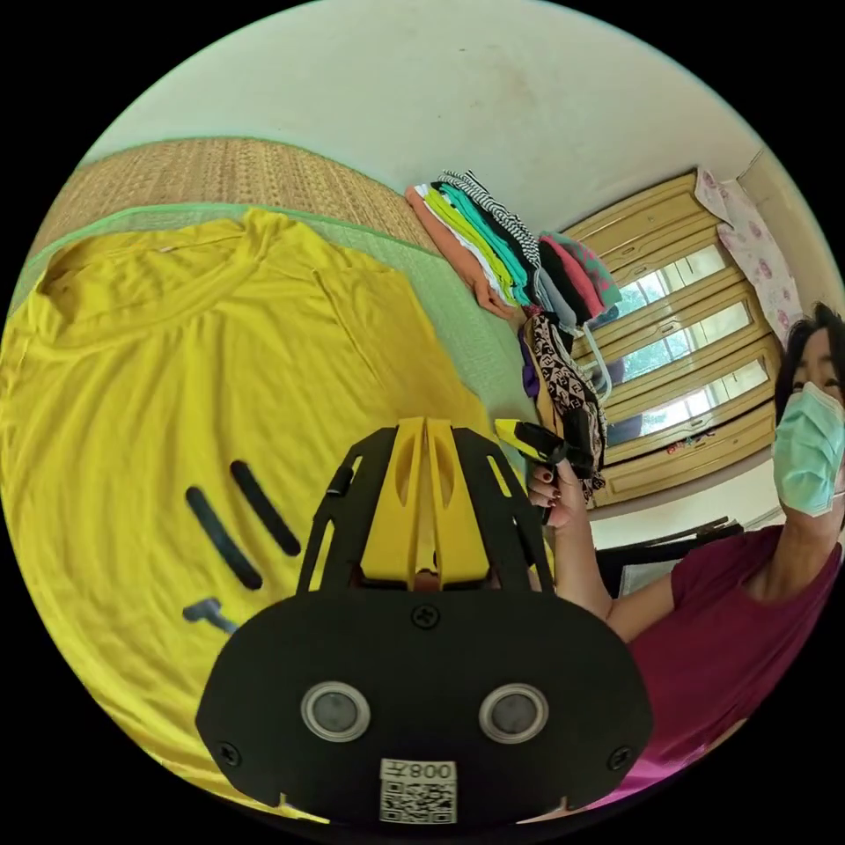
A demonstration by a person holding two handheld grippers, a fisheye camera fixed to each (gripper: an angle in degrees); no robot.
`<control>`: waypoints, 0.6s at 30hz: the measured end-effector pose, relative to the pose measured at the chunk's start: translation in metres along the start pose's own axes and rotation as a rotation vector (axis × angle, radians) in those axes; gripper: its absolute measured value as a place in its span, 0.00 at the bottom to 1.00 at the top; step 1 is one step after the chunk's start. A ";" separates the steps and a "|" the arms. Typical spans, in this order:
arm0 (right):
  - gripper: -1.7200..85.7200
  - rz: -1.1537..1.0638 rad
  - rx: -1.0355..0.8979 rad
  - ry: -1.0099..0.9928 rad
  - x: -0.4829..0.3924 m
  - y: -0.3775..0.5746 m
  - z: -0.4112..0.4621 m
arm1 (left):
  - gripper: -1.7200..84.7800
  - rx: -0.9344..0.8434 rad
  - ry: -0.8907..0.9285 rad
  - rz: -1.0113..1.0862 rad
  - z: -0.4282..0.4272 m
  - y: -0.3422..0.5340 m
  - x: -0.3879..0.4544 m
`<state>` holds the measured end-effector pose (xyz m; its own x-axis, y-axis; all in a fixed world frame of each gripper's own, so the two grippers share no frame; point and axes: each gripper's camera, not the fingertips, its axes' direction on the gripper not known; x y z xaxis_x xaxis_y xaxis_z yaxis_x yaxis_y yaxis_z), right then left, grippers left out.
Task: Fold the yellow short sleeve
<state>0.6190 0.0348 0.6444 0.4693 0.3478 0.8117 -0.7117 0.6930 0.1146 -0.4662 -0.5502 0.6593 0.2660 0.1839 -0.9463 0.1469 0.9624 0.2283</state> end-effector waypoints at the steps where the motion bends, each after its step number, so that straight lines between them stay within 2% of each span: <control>1: 0.02 0.011 0.009 0.023 0.001 0.001 0.004 | 0.03 0.019 -0.037 -0.024 -0.014 0.012 -0.007; 5: 0.02 0.050 0.047 -0.009 0.011 0.004 0.012 | 0.05 0.193 -0.193 -0.306 -0.107 0.105 -0.064; 10: 0.02 0.156 0.088 -0.243 0.041 0.009 0.026 | 0.08 0.414 -0.291 -0.571 -0.188 0.204 -0.118; 15: 0.02 0.154 0.073 -0.114 0.028 0.016 0.059 | 0.11 0.576 -0.249 -0.770 -0.235 0.278 -0.172; 18: 0.02 0.117 0.054 -0.010 0.002 0.019 0.090 | 0.12 0.624 -0.235 -0.811 -0.250 0.307 -0.192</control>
<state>0.5591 -0.0082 0.7003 0.3769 0.4178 0.8267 -0.7884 0.6132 0.0495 -0.7103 -0.2406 0.8543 0.0367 -0.5777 -0.8154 0.8112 0.4937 -0.3132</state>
